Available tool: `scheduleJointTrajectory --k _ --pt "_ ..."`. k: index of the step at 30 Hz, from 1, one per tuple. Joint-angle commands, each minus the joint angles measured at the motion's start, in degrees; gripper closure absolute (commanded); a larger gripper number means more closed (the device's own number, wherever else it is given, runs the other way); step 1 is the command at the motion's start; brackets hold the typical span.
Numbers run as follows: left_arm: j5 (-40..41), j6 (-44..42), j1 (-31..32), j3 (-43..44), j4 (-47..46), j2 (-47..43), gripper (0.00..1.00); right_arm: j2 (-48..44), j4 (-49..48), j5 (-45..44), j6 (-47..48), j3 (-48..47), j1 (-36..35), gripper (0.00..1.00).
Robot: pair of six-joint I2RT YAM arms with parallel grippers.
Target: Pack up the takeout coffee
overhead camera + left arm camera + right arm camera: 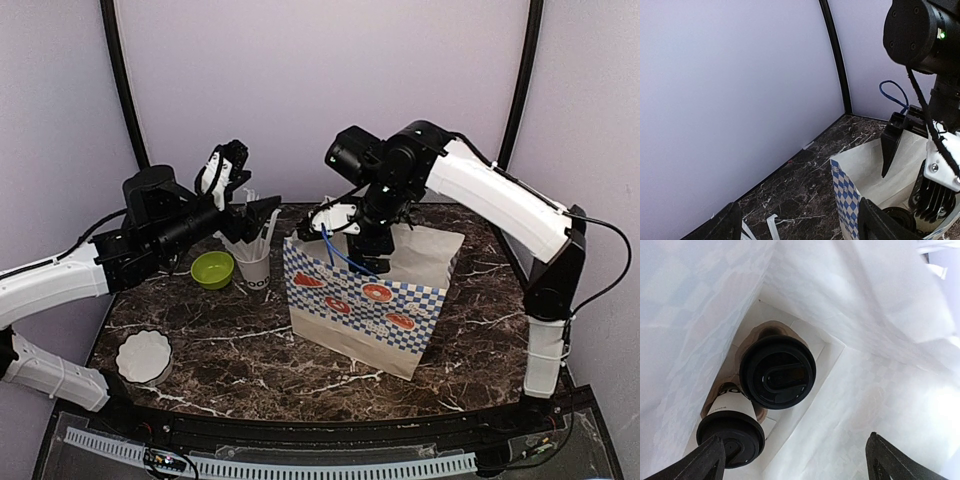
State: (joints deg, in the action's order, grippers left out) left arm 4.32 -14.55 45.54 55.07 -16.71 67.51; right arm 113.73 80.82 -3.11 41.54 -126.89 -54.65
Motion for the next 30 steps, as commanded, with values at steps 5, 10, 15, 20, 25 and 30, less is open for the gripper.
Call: scheduleJointTrajectory --k 5,10,15,20,25,30 --pt "-0.4 -0.3 0.0 6.1 4.2 0.6 0.19 -10.4 -0.1 -1.4 2.4 -0.2 0.3 0.01" --pt "0.8 -1.5 0.0 7.6 6.6 0.2 0.19 -14.9 -0.9 4.4 3.1 -2.9 4.1 0.03" --pt "1.4 -1.1 0.0 8.5 8.5 -0.2 0.20 -18.5 -0.9 12.5 3.2 -3.5 12.8 0.09" --pt "0.4 0.7 0.0 9.0 9.7 -0.3 0.20 -20.3 -1.3 18.5 2.0 2.3 20.7 0.13" --pt "-1.4 3.3 0.0 9.2 10.3 0.1 0.21 -20.4 -2.2 23.8 1.3 11.0 24.0 0.14" --pt "-2.5 4.8 0.0 9.4 11.0 0.2 0.21 -20.0 -8.9 26.3 -1.4 16.9 24.5 0.21"
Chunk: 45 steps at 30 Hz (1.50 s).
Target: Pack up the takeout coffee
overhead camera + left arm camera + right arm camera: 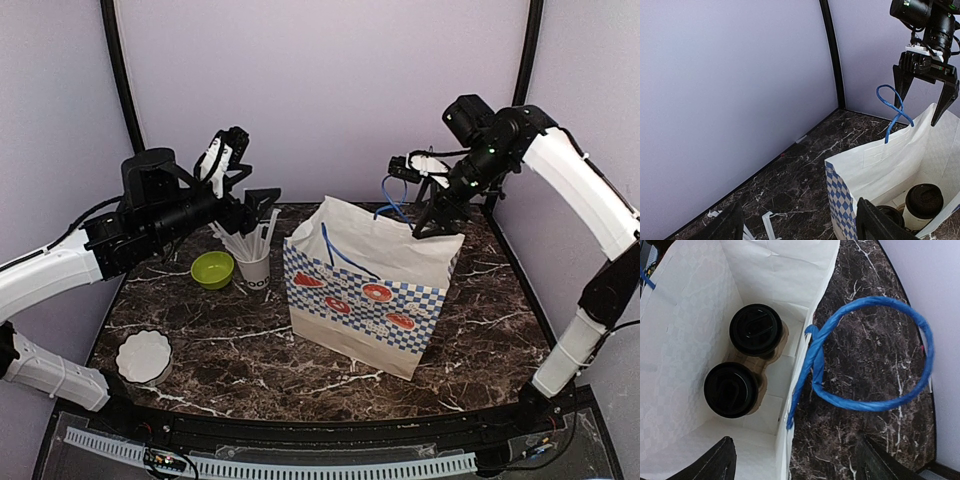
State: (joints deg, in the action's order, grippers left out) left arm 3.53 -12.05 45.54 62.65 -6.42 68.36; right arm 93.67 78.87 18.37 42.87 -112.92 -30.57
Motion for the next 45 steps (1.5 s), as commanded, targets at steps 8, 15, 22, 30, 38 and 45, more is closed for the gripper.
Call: scheduleJointTrajectory --k 8,15,22,30,38,45 --pt "-2.2 2.9 0.0 1.7 1.3 -1.1 0.22 4.1 -12.4 9.0 -7.1 3.6 0.4 0.86" --pt "-2.6 2.3 0.0 1.1 1.6 -2.2 0.22 5.3 -16.5 9.5 -10.1 -1.6 0.4 1.00" --pt "-2.2 2.1 0.0 -0.2 1.6 -3.3 0.22 1.1 -20.7 9.8 -7.8 2.7 -1.9 1.00" --pt "-1.5 2.1 0.0 -0.2 1.7 -4.8 0.22 -6.3 -20.8 10.0 -5.2 13.7 -9.4 1.00" --pt "-0.1 1.3 0.0 0.5 1.2 -5.3 0.22 -9.9 -19.0 14.4 -5.7 19.0 -17.8 1.00" --pt "0.8 1.9 0.0 0.7 1.3 -5.1 0.22 -10.0 -17.8 14.3 -5.2 21.6 -20.0 1.00"
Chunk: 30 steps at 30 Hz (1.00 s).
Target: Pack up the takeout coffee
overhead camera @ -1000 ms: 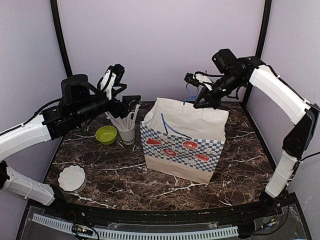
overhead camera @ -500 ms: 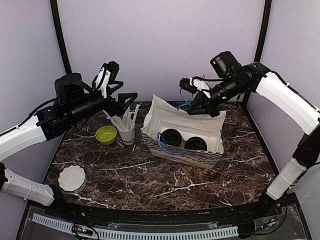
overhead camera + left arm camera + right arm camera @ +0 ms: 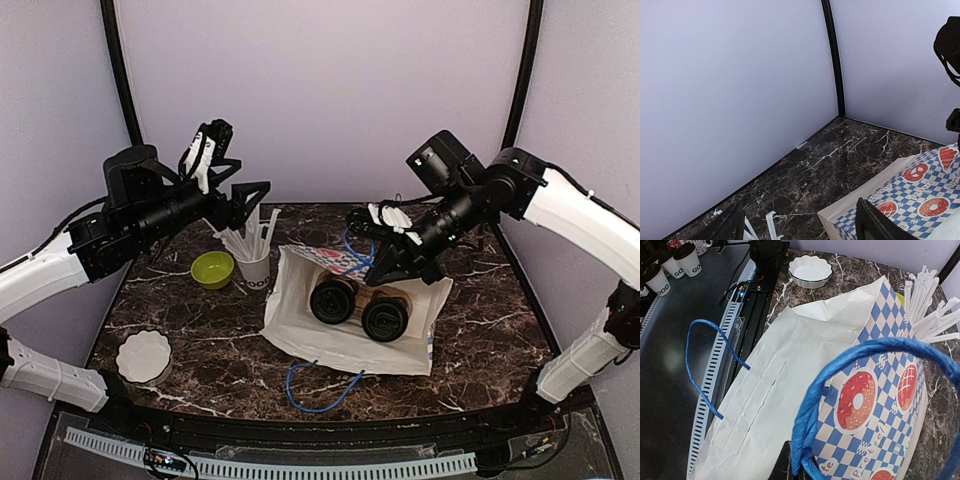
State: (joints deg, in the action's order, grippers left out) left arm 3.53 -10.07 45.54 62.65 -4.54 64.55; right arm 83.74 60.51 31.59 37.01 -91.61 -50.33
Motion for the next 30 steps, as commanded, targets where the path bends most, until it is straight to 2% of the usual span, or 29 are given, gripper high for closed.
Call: scheduleJointTrajectory --k 1,9,16,21,23,24,26,30 --pt "0.8 0.0 0.0 0.7 -0.6 -1.2 0.22 0.0 0.7 0.7 0.7 -0.1 -0.2 1.00" --pt "0.5 0.2 0.0 2.0 -0.2 0.4 0.22 -1.7 -4.1 -5.8 -0.7 0.2 2.5 1.00" --pt "11.0 3.4 0.0 7.8 8.4 4.3 0.26 -1.1 -16.1 -17.5 -3.7 3.0 9.1 1.00" --pt "17.8 7.9 0.0 11.7 17.2 5.8 0.31 2.1 -20.2 -20.4 -4.4 1.6 11.9 0.98" --pt "18.2 8.8 0.0 12.8 20.7 6.1 0.33 3.1 -20.4 -20.7 -4.4 0.7 12.7 0.93" --pt "18.1 9.0 0.0 13.4 22.8 6.2 0.33 3.4 -19.9 -20.8 -4.5 0.0 12.9 0.85" --pt "17.8 9.7 -0.2 14.5 26.0 6.7 0.35 3.7 -18.7 -20.4 -4.6 -1.6 13.6 0.64" --pt "16.0 11.7 -2.3 18.5 31.4 8.8 0.37 2.0 -14.4 -16.5 -3.3 -4.3 15.4 0.37"
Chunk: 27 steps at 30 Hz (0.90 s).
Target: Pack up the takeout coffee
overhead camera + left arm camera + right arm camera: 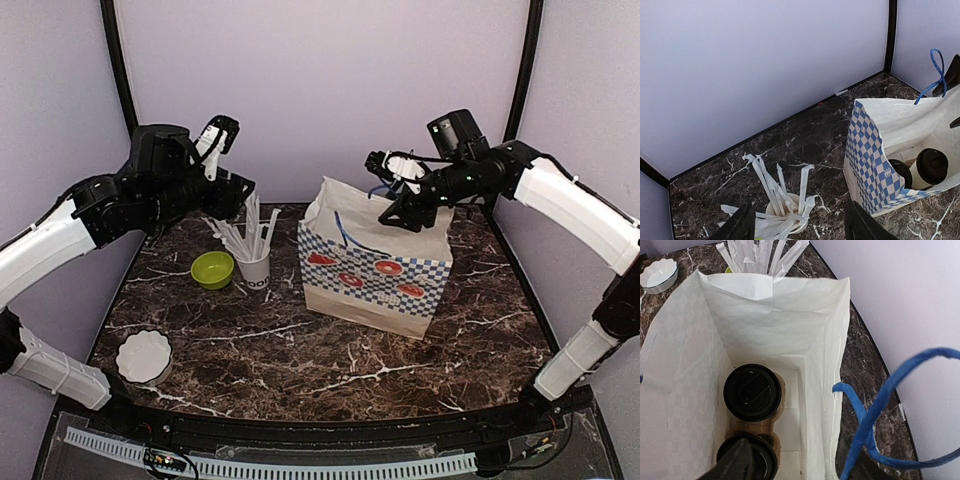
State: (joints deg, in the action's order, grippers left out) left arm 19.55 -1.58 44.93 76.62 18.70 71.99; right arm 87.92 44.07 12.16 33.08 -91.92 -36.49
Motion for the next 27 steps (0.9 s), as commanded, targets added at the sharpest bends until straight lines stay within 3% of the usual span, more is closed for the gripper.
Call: scheduleJointTrajectory --k 1,4,8,16,19,23,27 --pt "-0.2 3.3 -2.6 5.2 8.6 1.8 0.39 -3.3 3.1 3.9 1.2 -4.2 2.2 0.30" --pt "-2.2 3.3 -4.4 9.2 10.8 4.7 0.43 -7.2 4.9 5.3 1.8 -3.5 4.2 0.20" --pt "-6.2 4.0 -7.2 15.0 13.8 9.5 0.45 -13.1 4.6 8.6 0.8 0.0 9.8 0.16" --pt "-13.3 4.7 -11.0 27.2 20.3 20.7 0.48 -23.1 -5.6 13.4 -8.0 18.0 23.4 0.15" --pt "-14.0 5.0 -11.5 31.4 23.3 25.0 0.44 -26.6 -9.0 18.7 -9.2 24.7 28.4 0.15" --pt "-14.7 5.3 -11.8 34.8 25.7 28.8 0.50 -29.5 -12.7 24.2 -8.7 31.2 31.6 0.13" --pt "-12.8 5.4 -12.0 38.5 29.2 32.5 0.54 -30.6 -16.9 22.6 -8.7 35.9 31.9 0.13"
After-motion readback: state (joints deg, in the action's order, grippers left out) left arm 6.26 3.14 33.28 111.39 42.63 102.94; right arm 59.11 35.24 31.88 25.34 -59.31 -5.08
